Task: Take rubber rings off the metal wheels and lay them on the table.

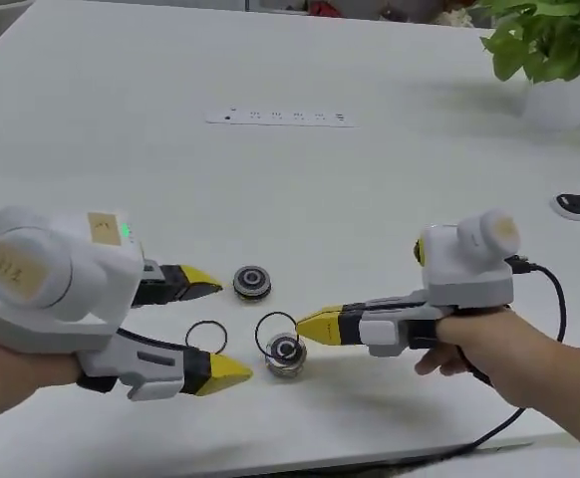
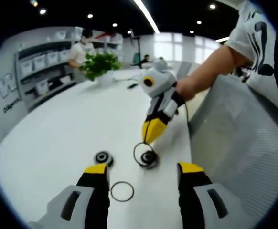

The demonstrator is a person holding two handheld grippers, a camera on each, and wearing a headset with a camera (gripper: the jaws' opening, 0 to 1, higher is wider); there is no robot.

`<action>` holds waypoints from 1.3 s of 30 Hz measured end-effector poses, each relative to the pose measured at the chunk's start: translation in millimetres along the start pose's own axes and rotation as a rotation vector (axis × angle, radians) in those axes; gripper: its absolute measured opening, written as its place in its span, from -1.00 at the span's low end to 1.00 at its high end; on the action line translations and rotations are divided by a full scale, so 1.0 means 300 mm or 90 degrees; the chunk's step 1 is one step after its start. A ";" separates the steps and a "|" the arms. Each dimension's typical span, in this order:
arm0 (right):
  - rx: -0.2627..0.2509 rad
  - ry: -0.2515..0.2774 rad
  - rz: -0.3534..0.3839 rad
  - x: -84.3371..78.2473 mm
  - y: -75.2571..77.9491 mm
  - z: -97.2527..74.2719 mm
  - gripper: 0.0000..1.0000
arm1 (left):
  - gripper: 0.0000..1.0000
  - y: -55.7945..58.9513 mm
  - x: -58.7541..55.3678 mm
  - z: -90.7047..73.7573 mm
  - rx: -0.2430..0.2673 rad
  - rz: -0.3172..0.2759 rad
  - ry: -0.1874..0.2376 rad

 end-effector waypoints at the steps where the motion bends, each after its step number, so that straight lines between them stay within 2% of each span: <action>1: 0.001 0.000 0.000 0.003 -0.003 0.002 -1.00 | 0.18 0.001 0.001 -0.005 0.002 0.001 0.001; 9: 0.012 -0.002 -0.003 0.018 -0.022 0.015 -1.00 | 0.29 0.003 0.007 -0.039 0.010 0.009 0.006; 30: 0.036 -0.010 -0.013 0.063 -0.056 0.072 -1.00 | 0.48 -0.020 -0.001 -0.113 0.044 0.007 0.010; 39: 0.041 -0.017 -0.018 0.071 -0.048 0.105 -1.00 | 0.51 -0.030 -0.007 -0.140 0.059 0.006 0.012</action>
Point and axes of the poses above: the centre of the closed fingertips' face, and the gripper's own axes: z roughly forward along the fingers, y roughly to its right, x roughly out of its top, the point moved 8 cm from there along -z, roughly backward along the fingers, and after that the axes turned 14 degrees about y, right-handed, at the moved point
